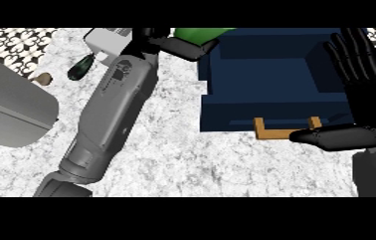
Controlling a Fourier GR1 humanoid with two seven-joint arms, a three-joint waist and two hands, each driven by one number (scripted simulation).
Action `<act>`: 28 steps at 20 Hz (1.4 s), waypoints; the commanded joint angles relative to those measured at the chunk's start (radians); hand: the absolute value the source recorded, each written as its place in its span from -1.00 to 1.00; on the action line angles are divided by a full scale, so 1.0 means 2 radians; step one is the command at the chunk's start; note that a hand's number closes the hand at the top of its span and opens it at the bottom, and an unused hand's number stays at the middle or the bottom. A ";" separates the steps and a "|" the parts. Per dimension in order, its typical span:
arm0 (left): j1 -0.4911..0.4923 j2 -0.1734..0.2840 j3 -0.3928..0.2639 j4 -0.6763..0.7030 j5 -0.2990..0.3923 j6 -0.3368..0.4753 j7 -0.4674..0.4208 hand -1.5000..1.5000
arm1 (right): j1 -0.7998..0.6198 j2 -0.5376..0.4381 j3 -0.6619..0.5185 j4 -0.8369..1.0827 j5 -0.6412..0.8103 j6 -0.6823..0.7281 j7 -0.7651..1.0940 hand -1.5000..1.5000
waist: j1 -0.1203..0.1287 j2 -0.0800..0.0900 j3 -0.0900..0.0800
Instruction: Pick up the cup, place it into the drawer and close the drawer
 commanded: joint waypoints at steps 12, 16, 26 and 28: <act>-0.151 -0.001 -0.120 0.215 0.080 0.108 0.084 1.00 | -0.039 -0.009 -0.002 0.039 -0.016 0.022 -0.013 -1.00 | -0.038 0.012 0.001; -0.165 -0.001 -0.149 0.245 0.081 0.063 0.117 1.00 | -0.040 -0.011 -0.002 0.021 -0.021 0.025 -0.011 -1.00 | -0.058 0.016 0.001; -0.115 -0.001 -0.196 0.232 0.127 0.064 0.082 -1.00 | -0.073 0.002 0.028 0.039 -0.032 0.043 -0.010 -1.00 | -0.094 0.026 0.001; -0.103 -0.001 -0.192 0.229 0.141 0.059 0.063 -1.00 | -0.066 0.017 0.049 0.038 -0.048 0.060 -0.013 -1.00 | -0.099 0.029 0.000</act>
